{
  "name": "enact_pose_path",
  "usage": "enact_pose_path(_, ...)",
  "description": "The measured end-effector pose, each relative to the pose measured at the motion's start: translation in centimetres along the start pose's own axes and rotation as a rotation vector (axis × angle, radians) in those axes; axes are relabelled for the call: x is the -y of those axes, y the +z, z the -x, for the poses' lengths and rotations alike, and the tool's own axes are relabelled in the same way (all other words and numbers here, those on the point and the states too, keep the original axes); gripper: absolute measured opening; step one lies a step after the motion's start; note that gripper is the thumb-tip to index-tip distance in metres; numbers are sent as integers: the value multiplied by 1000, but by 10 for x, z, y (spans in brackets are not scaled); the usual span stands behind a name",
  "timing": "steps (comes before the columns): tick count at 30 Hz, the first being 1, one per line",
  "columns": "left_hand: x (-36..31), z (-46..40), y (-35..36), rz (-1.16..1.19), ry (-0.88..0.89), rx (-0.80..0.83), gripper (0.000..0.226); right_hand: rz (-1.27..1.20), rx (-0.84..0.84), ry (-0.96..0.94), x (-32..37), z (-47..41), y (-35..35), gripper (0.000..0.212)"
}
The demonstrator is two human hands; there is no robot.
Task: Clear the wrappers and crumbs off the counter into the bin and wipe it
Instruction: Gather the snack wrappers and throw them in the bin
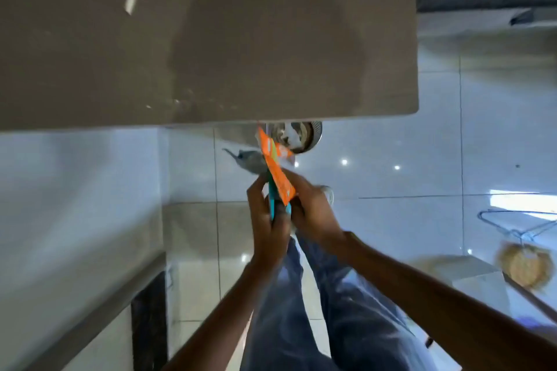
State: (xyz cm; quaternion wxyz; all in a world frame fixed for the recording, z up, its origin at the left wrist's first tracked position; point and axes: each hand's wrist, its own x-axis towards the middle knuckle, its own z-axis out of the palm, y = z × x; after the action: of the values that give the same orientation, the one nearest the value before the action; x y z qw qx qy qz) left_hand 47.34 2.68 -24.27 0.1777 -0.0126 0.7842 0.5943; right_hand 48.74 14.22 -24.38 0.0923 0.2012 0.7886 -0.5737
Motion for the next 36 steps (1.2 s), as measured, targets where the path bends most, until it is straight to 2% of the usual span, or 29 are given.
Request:
enact_pose_path(5, 119, -123, 75, -295, 52, 136, 55, 238, -63, -19, -131, -116, 12, 68)
enact_pose_path(8, 176, -194, 112, -403, -11, 272, 49, 392, -95, 13, -201, -183, 17, 67)
enact_pose_path(12, 236, -256, 149, -522, -298, 419, 40, 416, 84, 200, -266, -247, 26, 64)
enact_pose_path(15, 246, -266, 164, -366, -518, 295, 43, 418, 178, 329, -281, -265, 27, 52)
enact_pose_path(17, 241, -268, 162, -350, -509, 255, 51, 415, 160, 347, -277, -265, 24, 59)
enact_pose_path(19, 227, -259, 148, -364, -446, 290, 63, 390, 160, 345, -261, -256, 20, 85)
enact_pose_path(21, 209, -241, 131, -442, -416, 310, 76, 492, 102, 315, -244, -242, 19, 105)
enact_pose_path(23, 196, -226, 116, -562, -359, 332, 87, 670, 45, 265, -229, -231, 22, 102)
enact_pose_path(25, 193, -211, 106, -662, -273, 370, 94, 802, 106, 220, -222, -224, 28, 92)
enact_pose_path(27, 190, -204, 96, -831, -164, 393, 88, 886, 183, 220, -215, -220, 33, 86)
enact_pose_path(30, 160, -185, 79, -1060, -26, 433, 73, 878, 121, 226, -187, -194, 30, 86)
enact_pose_path(33, 101, -152, 60, -1101, 123, 358, 68, 820, 17, 152, -134, -142, 7, 76)
enact_pose_path(36, 38, -102, 20, -1055, 236, 235, 61, 844, 7, 32, -68, -82, -18, 67)
